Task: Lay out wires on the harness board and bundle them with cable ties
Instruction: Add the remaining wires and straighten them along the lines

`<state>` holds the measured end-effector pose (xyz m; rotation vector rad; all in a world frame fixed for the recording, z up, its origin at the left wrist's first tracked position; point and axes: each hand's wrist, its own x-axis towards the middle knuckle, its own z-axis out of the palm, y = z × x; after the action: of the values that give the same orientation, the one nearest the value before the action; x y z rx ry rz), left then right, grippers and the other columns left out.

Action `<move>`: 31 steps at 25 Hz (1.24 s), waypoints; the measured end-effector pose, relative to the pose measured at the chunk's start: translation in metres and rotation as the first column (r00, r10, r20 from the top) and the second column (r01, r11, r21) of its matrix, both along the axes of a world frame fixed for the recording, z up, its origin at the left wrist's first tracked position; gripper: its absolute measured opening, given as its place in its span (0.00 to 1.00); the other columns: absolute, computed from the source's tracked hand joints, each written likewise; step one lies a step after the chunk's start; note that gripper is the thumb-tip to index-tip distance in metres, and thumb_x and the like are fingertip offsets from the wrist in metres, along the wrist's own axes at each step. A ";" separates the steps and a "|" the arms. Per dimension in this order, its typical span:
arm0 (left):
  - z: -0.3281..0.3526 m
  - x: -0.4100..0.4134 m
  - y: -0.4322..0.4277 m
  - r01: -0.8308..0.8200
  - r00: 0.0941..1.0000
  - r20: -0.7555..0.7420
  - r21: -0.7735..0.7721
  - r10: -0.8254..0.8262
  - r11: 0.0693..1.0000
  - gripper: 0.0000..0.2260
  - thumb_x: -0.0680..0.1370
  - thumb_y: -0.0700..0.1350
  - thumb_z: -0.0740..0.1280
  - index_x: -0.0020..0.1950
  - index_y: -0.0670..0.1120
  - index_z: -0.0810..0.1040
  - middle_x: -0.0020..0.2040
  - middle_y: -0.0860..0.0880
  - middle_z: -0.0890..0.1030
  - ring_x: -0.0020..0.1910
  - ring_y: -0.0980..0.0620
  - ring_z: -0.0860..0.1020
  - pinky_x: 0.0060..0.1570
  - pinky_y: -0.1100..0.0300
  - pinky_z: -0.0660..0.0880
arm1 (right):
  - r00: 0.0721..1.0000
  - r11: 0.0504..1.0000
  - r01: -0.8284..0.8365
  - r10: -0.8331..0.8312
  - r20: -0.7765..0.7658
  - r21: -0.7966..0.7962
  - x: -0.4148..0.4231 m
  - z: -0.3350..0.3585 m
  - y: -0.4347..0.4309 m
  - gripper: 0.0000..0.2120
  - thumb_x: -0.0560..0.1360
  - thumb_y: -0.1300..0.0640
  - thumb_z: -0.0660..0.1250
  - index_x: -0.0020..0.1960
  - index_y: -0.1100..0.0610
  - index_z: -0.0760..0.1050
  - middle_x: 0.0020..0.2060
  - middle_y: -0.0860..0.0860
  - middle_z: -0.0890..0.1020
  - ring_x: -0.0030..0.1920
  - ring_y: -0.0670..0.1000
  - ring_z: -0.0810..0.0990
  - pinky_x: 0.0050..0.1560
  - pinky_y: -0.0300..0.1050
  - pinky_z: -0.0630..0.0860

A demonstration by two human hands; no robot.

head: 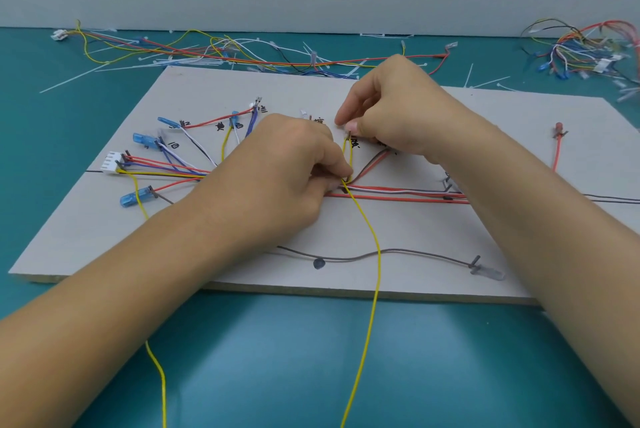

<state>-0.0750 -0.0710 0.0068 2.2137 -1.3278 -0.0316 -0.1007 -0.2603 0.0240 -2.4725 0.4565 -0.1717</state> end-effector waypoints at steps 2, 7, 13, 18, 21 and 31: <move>-0.001 0.001 0.000 0.006 0.999 -0.032 -0.009 -0.007 1.000 0.08 0.76 0.36 0.75 0.51 0.46 0.89 0.46 0.49 0.85 0.45 0.50 0.81 0.46 0.65 0.72 | 1.000 1.000 -0.003 0.003 -0.007 -0.027 0.001 0.001 0.000 0.10 0.71 0.64 0.74 0.43 0.49 0.87 0.36 0.49 0.86 0.34 0.43 0.78 0.34 0.35 0.71; -0.003 0.001 -0.001 -0.024 0.992 -0.123 -0.056 0.017 0.998 0.06 0.75 0.37 0.76 0.48 0.48 0.90 0.47 0.52 0.84 0.46 0.53 0.81 0.47 0.66 0.73 | 0.996 0.995 0.052 -0.046 0.073 -0.088 -0.015 -0.001 0.003 0.11 0.72 0.63 0.72 0.49 0.50 0.85 0.44 0.46 0.85 0.35 0.37 0.76 0.28 0.22 0.65; 0.000 0.002 -0.003 -0.101 0.982 -0.170 -0.093 0.084 0.991 0.05 0.71 0.41 0.78 0.42 0.51 0.89 0.36 0.56 0.86 0.38 0.60 0.81 0.39 0.74 0.72 | 0.997 0.998 -0.051 0.049 0.066 0.038 -0.062 0.011 0.017 0.02 0.71 0.54 0.75 0.40 0.49 0.84 0.30 0.41 0.83 0.27 0.38 0.76 0.27 0.28 0.68; 0.002 -0.001 -0.005 -0.134 0.970 -0.219 -0.101 0.109 0.986 0.04 0.70 0.42 0.77 0.42 0.51 0.88 0.34 0.56 0.85 0.37 0.62 0.83 0.40 0.69 0.77 | 0.990 0.998 -0.045 0.051 -0.130 0.046 -0.073 0.021 0.028 0.09 0.64 0.52 0.81 0.41 0.51 0.84 0.31 0.45 0.86 0.31 0.48 0.84 0.40 0.53 0.84; 0.003 -0.001 -0.004 -0.109 0.967 -0.239 -0.086 0.086 0.990 0.05 0.71 0.41 0.77 0.43 0.51 0.89 0.35 0.55 0.86 0.38 0.61 0.83 0.40 0.69 0.77 | 0.992 0.998 -0.048 0.052 -0.117 0.036 -0.074 0.018 0.036 0.05 0.64 0.58 0.77 0.38 0.51 0.83 0.31 0.46 0.85 0.32 0.49 0.84 0.40 0.54 0.85; 0.004 -0.005 -0.004 -0.123 0.974 -0.197 -0.048 0.111 0.991 0.04 0.73 0.44 0.77 0.43 0.54 0.88 0.37 0.58 0.84 0.40 0.55 0.81 0.47 0.57 0.77 | 0.988 0.970 -0.042 0.076 -0.133 0.241 -0.081 0.014 0.031 0.13 0.68 0.70 0.68 0.47 0.54 0.78 0.32 0.54 0.85 0.25 0.49 0.82 0.25 0.42 0.76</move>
<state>-0.0801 -0.0745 0.0113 2.1726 -1.0779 -0.1574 -0.1821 -0.2292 0.0380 -2.2672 0.4346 0.0803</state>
